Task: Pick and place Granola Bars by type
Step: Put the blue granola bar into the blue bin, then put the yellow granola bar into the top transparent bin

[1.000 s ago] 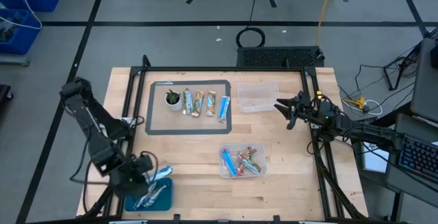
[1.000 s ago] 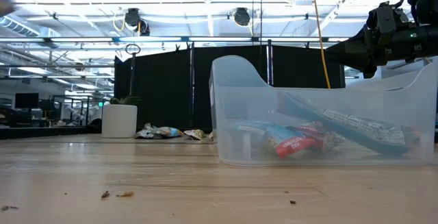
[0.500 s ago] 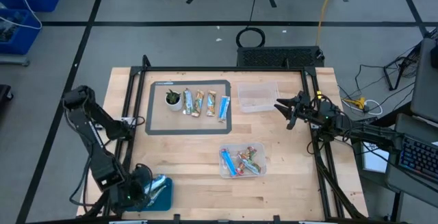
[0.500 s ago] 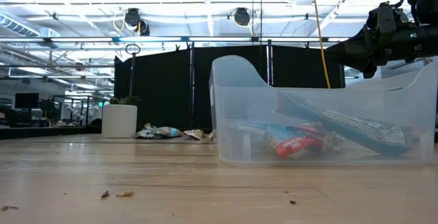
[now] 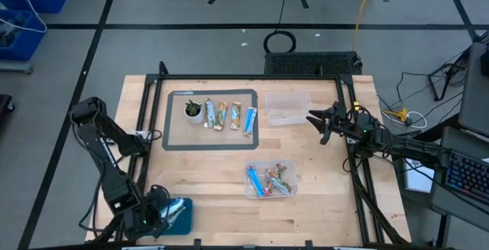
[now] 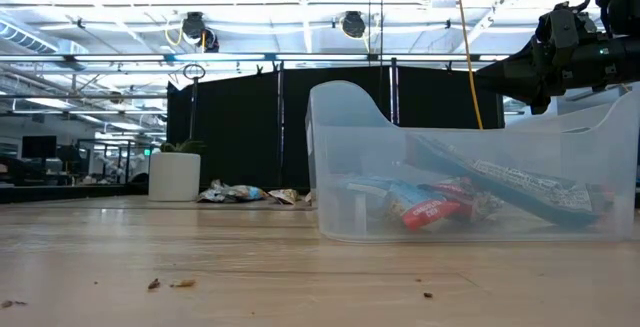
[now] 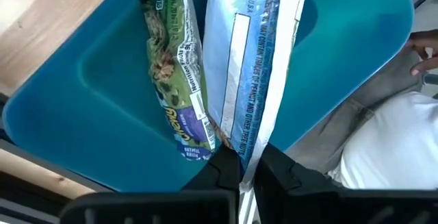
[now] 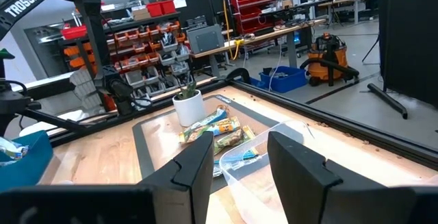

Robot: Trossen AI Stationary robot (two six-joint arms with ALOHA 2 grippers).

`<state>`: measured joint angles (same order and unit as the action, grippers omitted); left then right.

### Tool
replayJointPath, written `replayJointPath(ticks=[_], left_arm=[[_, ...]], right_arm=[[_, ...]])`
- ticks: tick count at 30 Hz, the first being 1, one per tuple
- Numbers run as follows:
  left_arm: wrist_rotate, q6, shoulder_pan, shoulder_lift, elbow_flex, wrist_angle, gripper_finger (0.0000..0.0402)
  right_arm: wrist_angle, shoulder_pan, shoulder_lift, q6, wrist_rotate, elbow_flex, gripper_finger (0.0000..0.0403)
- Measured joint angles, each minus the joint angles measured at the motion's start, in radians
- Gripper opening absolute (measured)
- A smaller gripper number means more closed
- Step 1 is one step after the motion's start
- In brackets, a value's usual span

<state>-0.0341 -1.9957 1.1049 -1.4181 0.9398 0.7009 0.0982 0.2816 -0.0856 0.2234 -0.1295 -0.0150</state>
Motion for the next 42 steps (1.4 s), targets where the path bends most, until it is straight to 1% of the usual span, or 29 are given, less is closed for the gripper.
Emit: replayJointPath(ticks=[2,7,15,20,23,28,31,35,42], left_arm=[[-0.008,-0.001,0.000,0.000,0.000,-0.011,0.0019],[-0.068,-0.003,0.000,0.000,0.000,-0.054,0.0019],[-0.070,0.031,0.019,0.000,0.000,-0.020,0.0019],[-0.016,0.120,0.036,0.000,0.000,-0.012,0.0019],[0.026,0.139,0.036,0.000,0.000,-0.008,0.0019],[0.099,0.146,0.026,0.000,0.000,-0.031,0.0059],[0.136,0.183,0.025,0.000,0.000,-0.052,0.0069],[0.161,0.207,0.026,0.000,0.000,-0.062,0.0072],[0.177,0.234,0.026,0.001,0.000,-0.074,0.0075]], right_arm=[[0.000,0.000,0.000,0.000,0.000,0.000,0.0130],[0.000,0.000,0.000,0.000,0.000,0.000,0.0130],[0.001,0.000,0.000,0.000,0.000,0.000,0.0130],[0.001,0.000,0.000,0.000,0.000,0.000,0.0130],[0.001,0.000,0.000,0.000,0.000,0.000,0.0130],[0.001,0.000,0.000,0.000,0.000,0.000,0.0130],[0.001,0.000,0.000,0.000,0.000,0.000,0.0130],[0.001,0.000,0.000,0.000,0.000,0.000,0.0130],[0.001,0.000,0.000,0.000,0.000,0.000,0.0130]])
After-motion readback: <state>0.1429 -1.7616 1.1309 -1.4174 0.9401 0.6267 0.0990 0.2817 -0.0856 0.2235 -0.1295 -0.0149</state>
